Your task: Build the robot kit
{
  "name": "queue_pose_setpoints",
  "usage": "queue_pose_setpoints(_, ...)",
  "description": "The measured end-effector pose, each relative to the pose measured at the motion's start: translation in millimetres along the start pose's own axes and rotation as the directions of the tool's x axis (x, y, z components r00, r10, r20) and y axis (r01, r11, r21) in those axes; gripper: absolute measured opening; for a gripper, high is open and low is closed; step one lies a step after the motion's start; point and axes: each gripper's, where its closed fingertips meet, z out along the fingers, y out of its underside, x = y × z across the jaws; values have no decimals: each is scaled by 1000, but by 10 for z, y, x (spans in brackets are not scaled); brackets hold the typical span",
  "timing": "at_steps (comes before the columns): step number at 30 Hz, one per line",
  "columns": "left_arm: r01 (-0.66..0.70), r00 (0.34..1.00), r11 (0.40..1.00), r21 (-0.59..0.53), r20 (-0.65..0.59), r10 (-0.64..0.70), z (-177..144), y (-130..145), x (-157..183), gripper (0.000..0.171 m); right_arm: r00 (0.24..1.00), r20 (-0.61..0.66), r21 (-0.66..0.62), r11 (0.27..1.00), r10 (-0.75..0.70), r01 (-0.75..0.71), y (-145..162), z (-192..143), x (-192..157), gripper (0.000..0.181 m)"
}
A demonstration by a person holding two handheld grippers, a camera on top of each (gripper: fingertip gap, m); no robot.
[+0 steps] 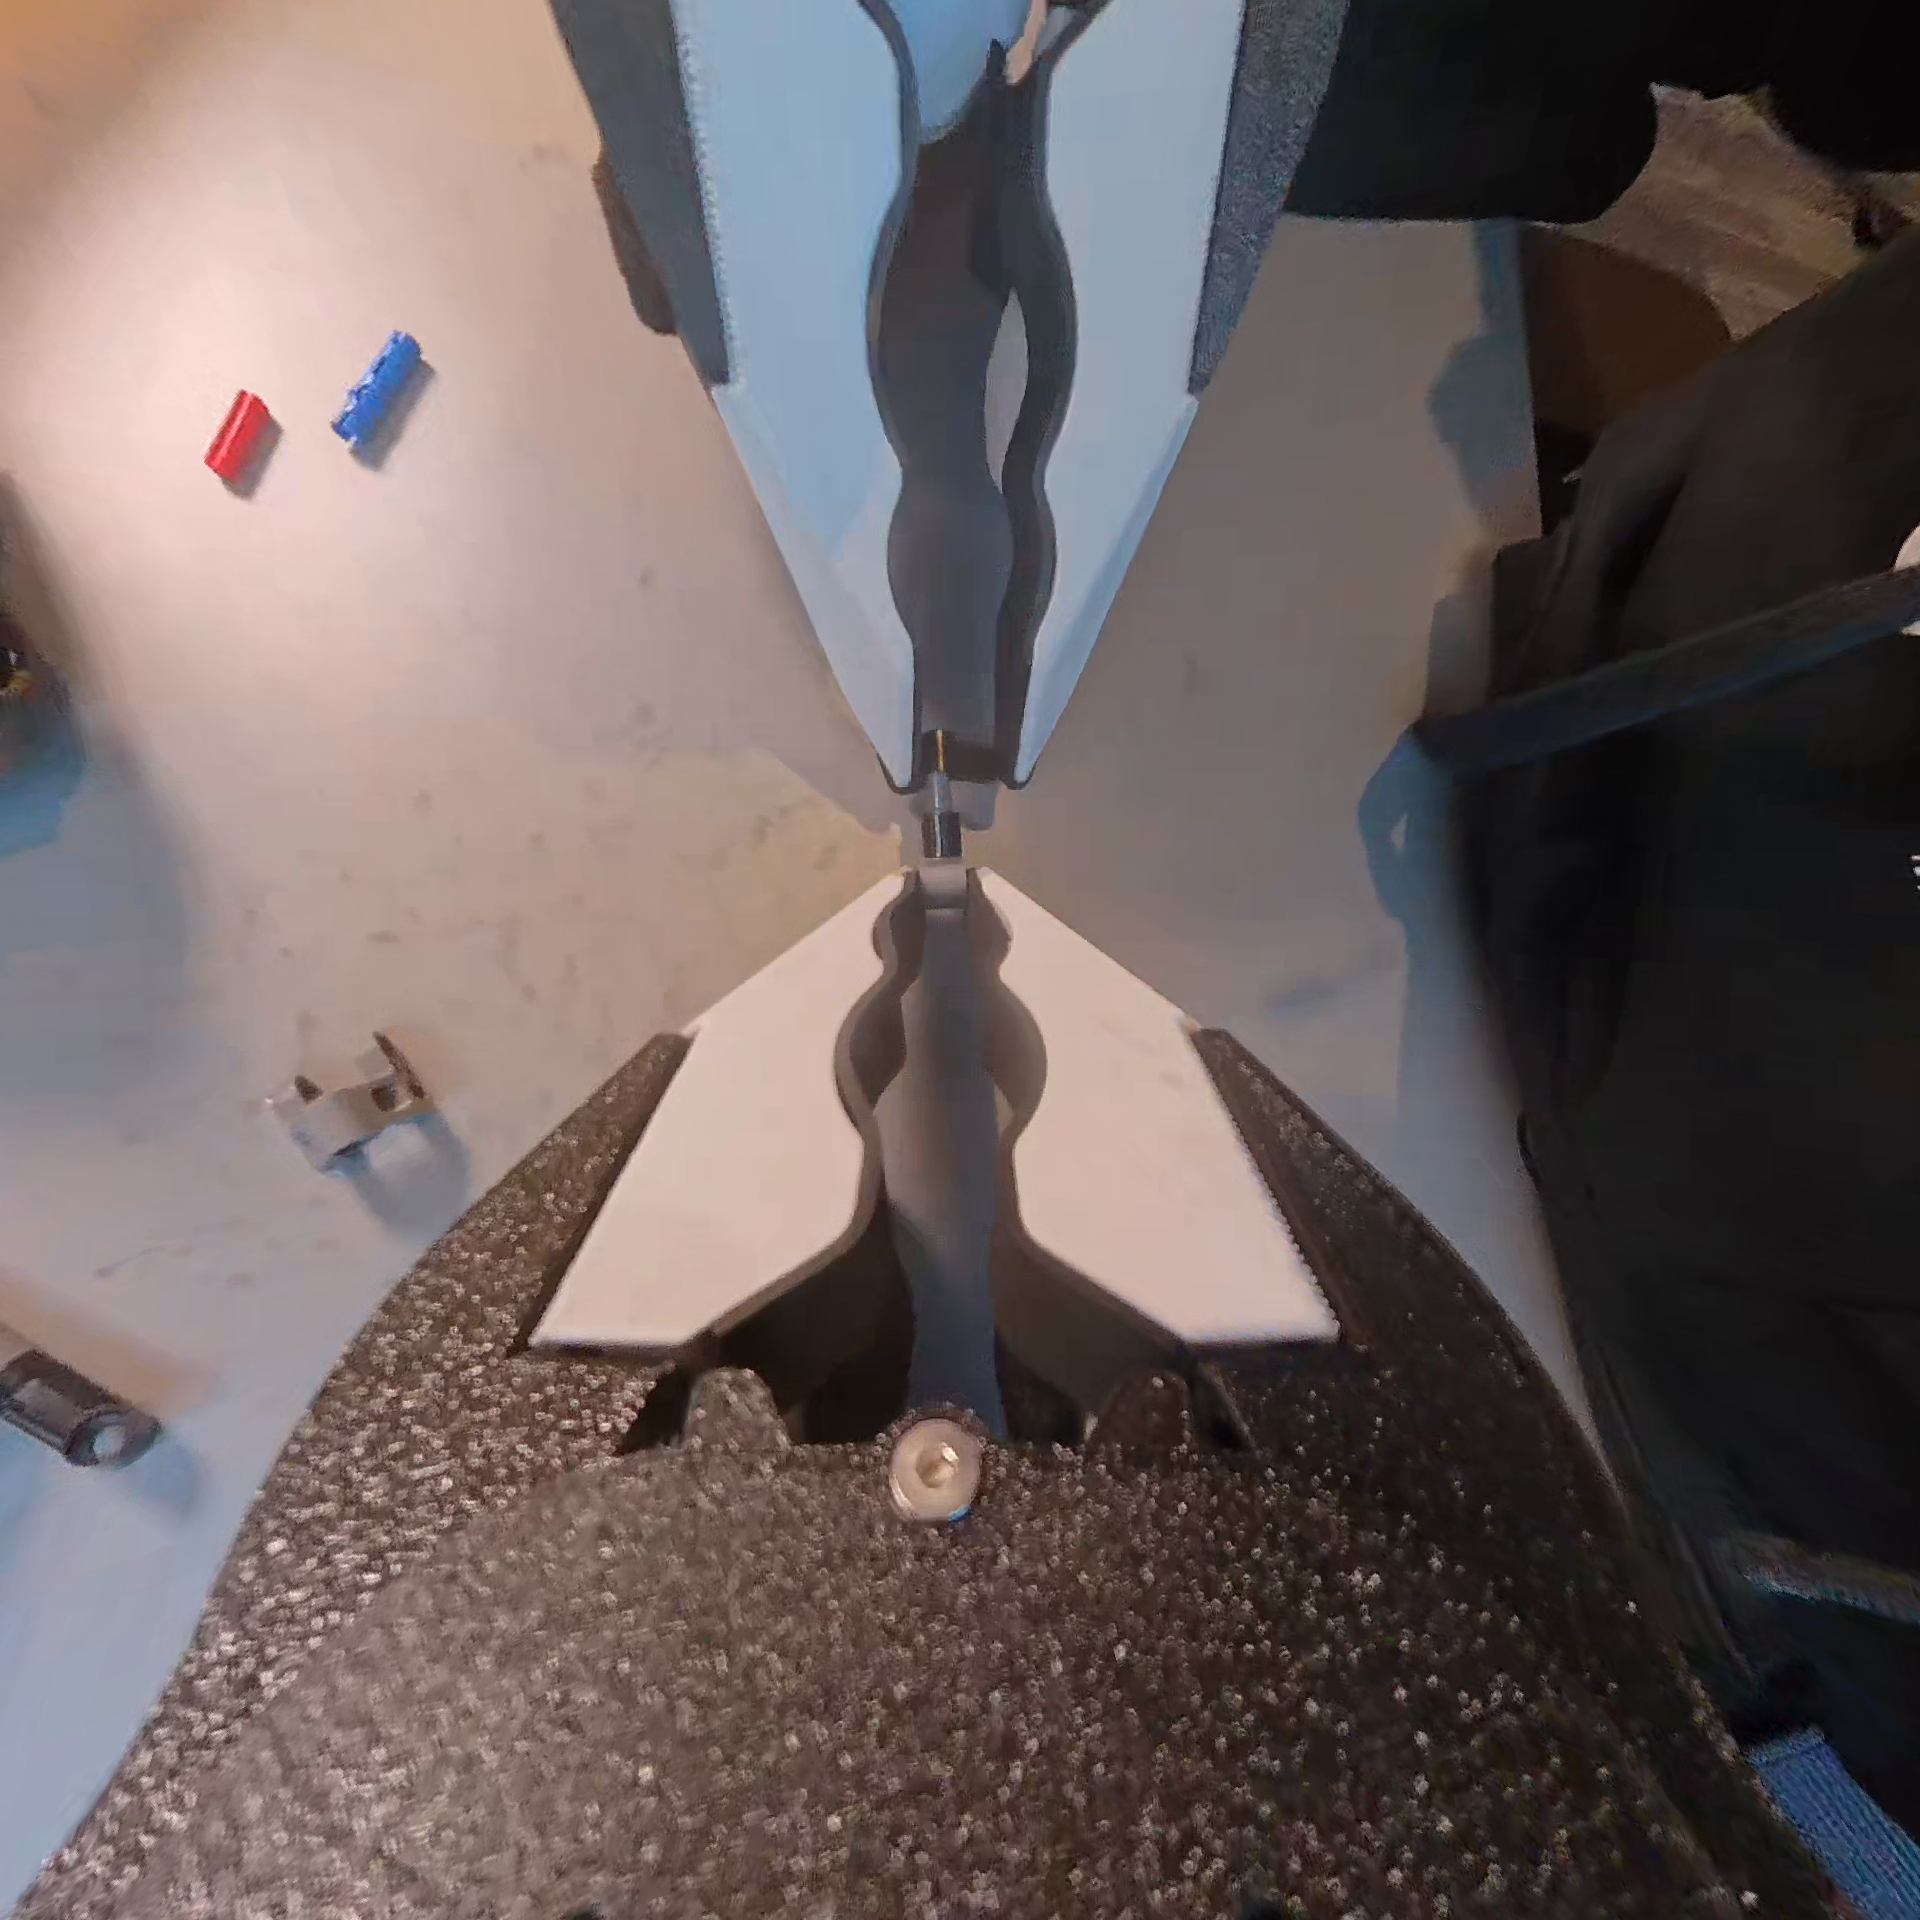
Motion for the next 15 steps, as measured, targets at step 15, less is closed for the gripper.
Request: queue_pose_setpoints(15, 36, 999, 996, -77, 9, -36, 30, 10, -12, 6, 983, -113, -107, 985, -146, 134, 44, 86, 54, 3)
